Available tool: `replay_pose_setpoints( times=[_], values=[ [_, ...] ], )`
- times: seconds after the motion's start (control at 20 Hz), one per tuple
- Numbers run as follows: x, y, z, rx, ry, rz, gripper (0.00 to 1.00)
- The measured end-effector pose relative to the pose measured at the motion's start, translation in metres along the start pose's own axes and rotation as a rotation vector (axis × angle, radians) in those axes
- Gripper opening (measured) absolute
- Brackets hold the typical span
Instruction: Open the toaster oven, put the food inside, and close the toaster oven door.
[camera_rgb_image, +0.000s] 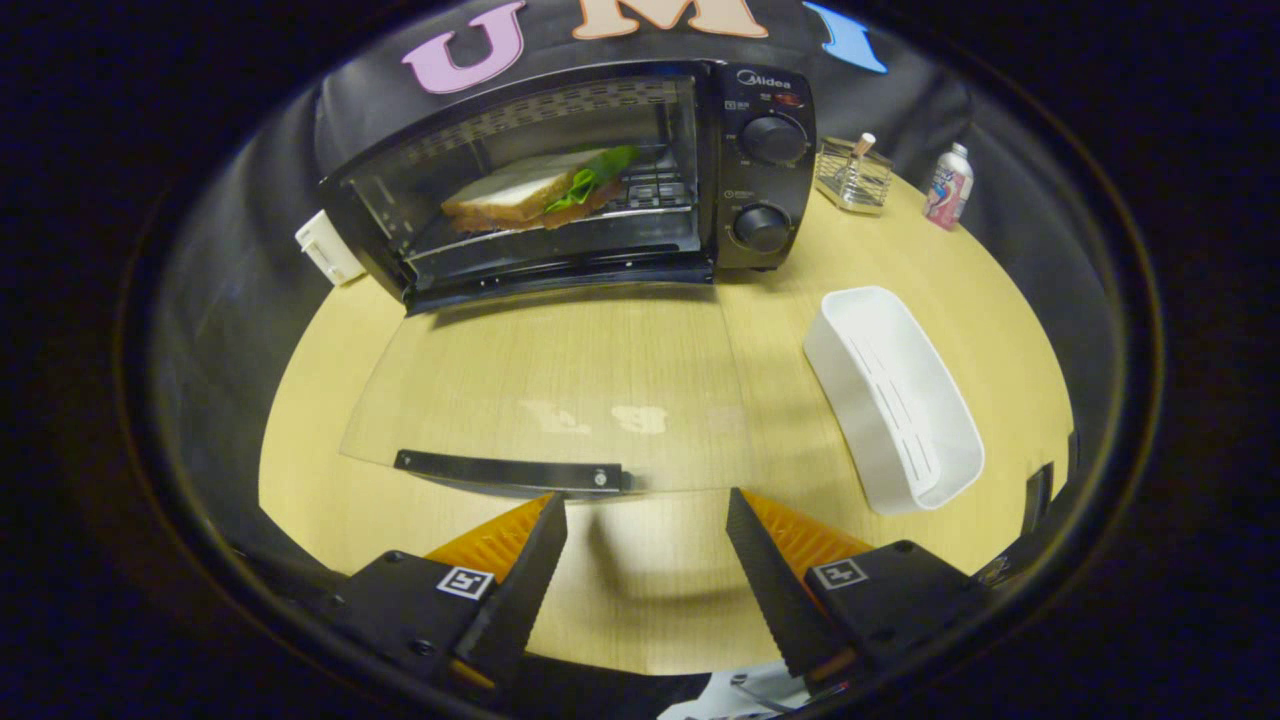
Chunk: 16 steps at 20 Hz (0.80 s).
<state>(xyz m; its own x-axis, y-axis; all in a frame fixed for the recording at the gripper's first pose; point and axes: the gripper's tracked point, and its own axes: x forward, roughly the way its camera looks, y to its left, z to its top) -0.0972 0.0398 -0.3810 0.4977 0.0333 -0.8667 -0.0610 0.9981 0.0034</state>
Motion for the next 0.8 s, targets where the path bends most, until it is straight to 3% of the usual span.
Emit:
replay_pose_setpoints(
  times=[0.45,0.8],
  values=[
    [-0.034,0.007,0.036,0.017,-0.085,0.001,0.98],
    [-0.059,0.015,0.081,0.156,-0.185,0.062,0.98]
  ],
)
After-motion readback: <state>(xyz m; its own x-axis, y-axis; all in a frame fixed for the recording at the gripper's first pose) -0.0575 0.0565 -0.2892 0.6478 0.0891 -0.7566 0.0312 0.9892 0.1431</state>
